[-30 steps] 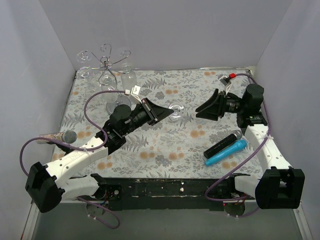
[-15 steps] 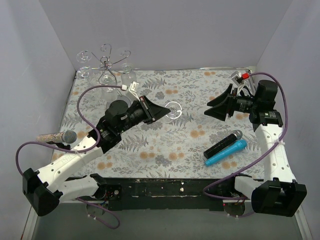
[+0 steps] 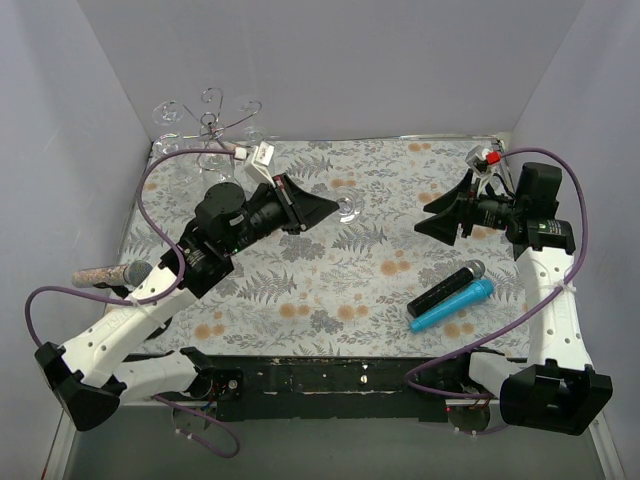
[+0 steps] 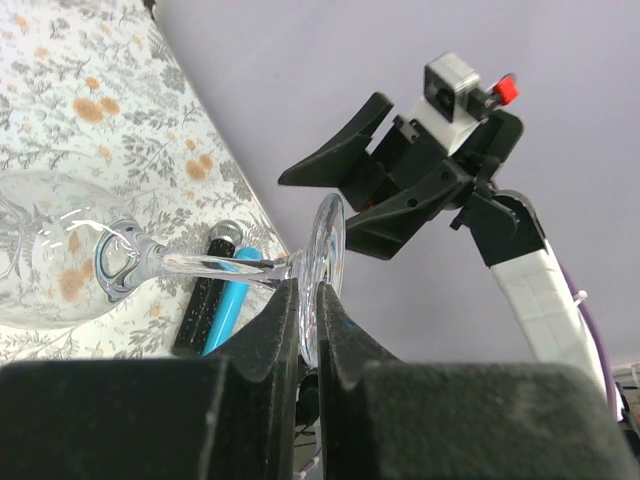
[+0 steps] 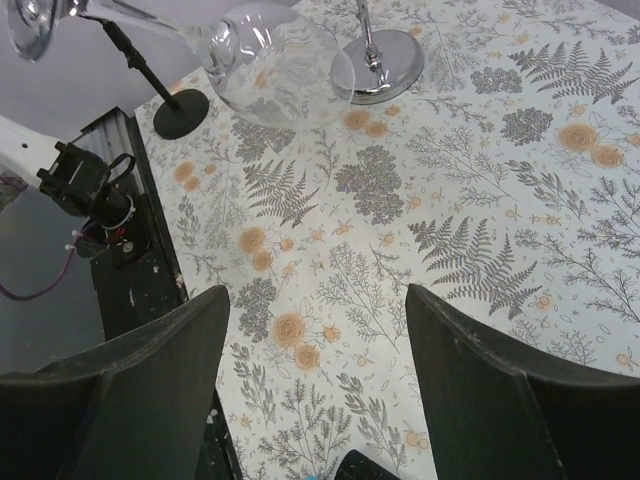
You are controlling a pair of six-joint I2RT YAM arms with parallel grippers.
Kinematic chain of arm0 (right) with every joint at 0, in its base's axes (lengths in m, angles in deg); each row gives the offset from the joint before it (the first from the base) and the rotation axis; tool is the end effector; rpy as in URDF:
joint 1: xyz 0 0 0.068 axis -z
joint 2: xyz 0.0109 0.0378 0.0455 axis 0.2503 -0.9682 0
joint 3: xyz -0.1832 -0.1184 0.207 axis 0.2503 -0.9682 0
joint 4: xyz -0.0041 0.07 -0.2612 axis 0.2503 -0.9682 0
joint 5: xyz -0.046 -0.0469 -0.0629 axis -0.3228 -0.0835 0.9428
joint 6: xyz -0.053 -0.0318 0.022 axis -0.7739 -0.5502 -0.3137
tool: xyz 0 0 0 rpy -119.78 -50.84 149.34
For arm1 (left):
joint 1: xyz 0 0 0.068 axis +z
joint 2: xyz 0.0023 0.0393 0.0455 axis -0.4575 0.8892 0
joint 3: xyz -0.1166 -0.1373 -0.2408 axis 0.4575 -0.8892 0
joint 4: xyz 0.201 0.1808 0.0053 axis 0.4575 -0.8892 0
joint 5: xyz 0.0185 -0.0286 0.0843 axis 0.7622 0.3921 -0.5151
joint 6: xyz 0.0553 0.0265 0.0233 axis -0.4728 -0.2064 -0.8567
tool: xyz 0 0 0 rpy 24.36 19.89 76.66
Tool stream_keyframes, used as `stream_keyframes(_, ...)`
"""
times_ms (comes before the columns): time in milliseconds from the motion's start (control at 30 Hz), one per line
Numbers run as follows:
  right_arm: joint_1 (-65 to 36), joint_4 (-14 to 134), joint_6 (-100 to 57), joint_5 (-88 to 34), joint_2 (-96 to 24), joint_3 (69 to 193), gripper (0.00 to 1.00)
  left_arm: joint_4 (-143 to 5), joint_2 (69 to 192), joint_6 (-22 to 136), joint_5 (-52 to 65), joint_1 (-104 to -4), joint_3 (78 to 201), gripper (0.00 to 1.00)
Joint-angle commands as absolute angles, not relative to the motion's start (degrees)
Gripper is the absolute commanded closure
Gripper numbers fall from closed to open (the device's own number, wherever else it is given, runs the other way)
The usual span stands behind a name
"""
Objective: Place the wine glass upside down on the wine glass rack
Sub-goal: Turn the wine glass upside down at the wine rack.
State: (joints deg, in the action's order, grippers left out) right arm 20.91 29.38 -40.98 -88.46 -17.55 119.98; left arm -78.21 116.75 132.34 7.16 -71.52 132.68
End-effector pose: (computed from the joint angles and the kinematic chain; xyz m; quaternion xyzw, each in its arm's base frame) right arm 0.2227 0.0233 0.3982 -0.3251 0.6942 0.4091 0.4951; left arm 0.1766 -0.1836 0.4403 -0.2118 0.6953 -0.6466 0.2316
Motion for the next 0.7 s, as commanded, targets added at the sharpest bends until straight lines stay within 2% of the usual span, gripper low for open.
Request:
stream_keyframes(0, 21.18, 28.68, -43.62, -88.54, -17.14, 119.19, 0.21, -77.16, 116.69, 129.03, 7.62, -71.17, 139.24, 1.00)
stream_keyframes(667, 21.79, 33.86, -48.81, -87.23, -18.63, 110.14, 0.21, -77.78, 122.75, 124.72, 7.18, -70.12, 151.90, 1.00)
